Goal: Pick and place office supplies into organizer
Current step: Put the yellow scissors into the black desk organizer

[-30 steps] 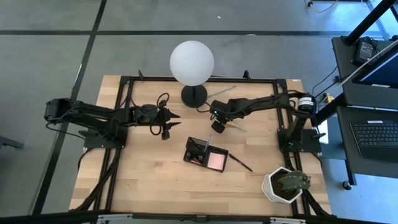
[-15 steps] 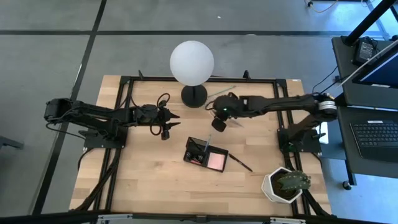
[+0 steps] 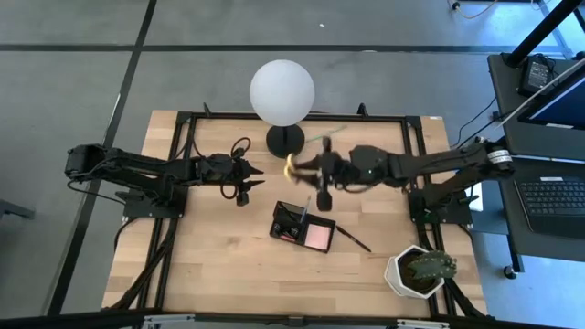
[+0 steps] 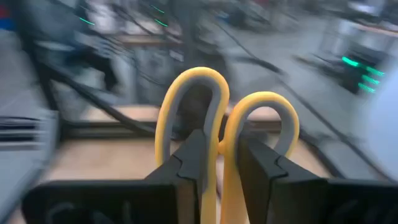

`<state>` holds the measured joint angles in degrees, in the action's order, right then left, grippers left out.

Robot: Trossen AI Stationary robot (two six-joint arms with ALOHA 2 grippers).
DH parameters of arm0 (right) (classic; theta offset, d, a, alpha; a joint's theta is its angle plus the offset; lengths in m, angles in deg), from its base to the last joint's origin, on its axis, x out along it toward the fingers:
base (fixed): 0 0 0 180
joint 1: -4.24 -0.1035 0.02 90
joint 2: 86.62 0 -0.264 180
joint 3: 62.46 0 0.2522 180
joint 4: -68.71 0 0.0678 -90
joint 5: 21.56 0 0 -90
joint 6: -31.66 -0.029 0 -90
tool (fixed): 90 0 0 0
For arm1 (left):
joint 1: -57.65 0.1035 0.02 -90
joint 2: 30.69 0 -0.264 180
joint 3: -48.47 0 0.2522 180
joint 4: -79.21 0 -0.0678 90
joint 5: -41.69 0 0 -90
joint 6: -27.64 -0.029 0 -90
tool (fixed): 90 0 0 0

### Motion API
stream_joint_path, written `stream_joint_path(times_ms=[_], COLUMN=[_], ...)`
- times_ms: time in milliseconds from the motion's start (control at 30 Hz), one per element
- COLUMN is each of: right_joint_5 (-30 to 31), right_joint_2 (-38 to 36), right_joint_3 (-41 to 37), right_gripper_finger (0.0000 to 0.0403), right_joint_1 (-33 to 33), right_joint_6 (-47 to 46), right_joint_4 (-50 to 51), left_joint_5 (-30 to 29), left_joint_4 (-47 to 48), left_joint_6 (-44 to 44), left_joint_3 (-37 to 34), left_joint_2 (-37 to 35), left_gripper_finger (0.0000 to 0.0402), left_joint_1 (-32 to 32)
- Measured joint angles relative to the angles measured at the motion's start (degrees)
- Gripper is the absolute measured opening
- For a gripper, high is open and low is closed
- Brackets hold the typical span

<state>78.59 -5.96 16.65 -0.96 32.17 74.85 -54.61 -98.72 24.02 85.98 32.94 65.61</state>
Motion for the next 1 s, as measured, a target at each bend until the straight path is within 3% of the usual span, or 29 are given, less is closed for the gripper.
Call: stream_joint_path(times_ms=[133,500,1000], right_joint_5=[-5.48,-7.16,-6.80], right_joint_2=[2.26,12.65,22.04], right_joint_3=[-2.08,-6.82,-6.82], right_gripper_finger=[0.0068,0.0068,0.0072], right_joint_1=[-2.47,-3.68,-3.66], right_joint_6=[0.13,-0.41,-2.51], right_joint_4=[-7.84,-28.26,-30.31], left_joint_5=[0.00,-0.11,-0.13], left_joint_4=[0.46,2.51,2.96], left_joint_6=[0.00,1.31,1.42], left_joint_3=[0.00,0.00,0.00], left_joint_2=[0.00,0.00,0.00], left_gripper_finger=[0.0123,0.0123,0.0123], left_joint_1=[0.00,0.00,0.02])
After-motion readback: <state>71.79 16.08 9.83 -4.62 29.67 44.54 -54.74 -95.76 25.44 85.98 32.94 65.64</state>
